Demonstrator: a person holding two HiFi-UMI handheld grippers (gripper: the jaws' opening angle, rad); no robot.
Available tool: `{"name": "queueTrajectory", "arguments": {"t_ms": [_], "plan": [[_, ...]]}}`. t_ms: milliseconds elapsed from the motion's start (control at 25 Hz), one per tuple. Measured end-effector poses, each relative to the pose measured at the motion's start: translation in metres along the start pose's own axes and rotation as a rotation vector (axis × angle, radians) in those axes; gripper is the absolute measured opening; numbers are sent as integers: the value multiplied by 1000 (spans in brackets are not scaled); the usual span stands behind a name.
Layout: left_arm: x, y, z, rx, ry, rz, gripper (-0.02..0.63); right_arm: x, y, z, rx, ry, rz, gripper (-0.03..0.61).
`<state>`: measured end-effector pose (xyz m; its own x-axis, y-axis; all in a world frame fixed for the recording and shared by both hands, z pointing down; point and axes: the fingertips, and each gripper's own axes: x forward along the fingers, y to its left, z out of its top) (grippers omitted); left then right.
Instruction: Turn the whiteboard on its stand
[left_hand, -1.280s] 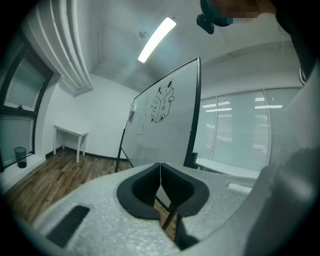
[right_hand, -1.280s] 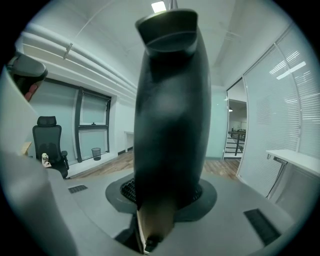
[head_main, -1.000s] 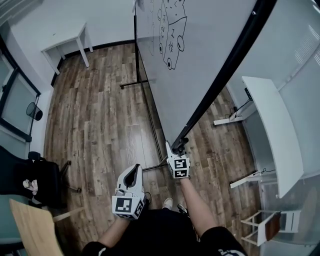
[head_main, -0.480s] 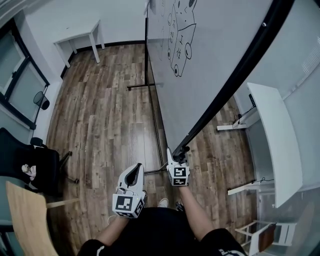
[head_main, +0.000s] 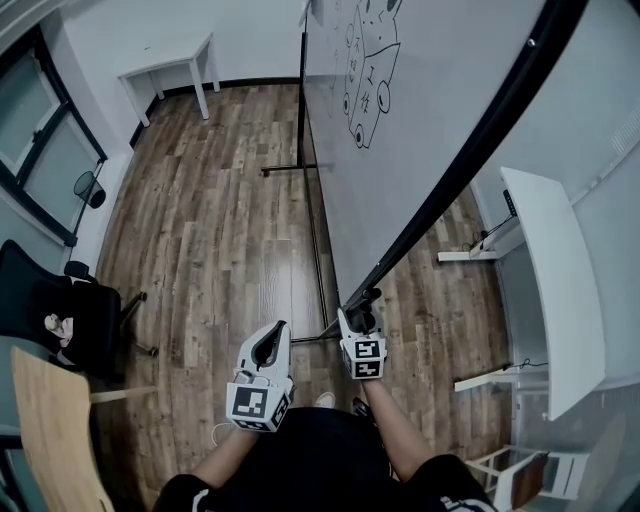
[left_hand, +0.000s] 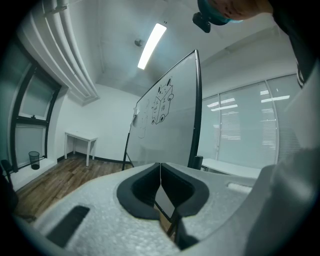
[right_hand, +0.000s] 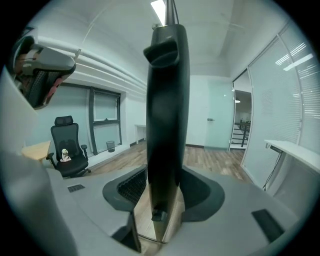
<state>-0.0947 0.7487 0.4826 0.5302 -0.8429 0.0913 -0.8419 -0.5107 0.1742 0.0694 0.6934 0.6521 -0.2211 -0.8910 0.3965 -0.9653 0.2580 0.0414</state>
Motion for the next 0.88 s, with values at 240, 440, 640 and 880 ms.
{"name": "queueTrajectory", "arguments": {"t_ms": [240,440,640,880], "plan": [[4,2,2,1,-1,-8,18,-39,8,-8,53,51,35,178],[7,3,4,2,-3,-16,18,-70,25,12,62,18,53,178],[9,7,8,0,-14,-19,18,-96,34,51,114,-77,52,159],[8,10,7,-9,-15,-14,18,-122,33,91,167,-201,28,38]]}}
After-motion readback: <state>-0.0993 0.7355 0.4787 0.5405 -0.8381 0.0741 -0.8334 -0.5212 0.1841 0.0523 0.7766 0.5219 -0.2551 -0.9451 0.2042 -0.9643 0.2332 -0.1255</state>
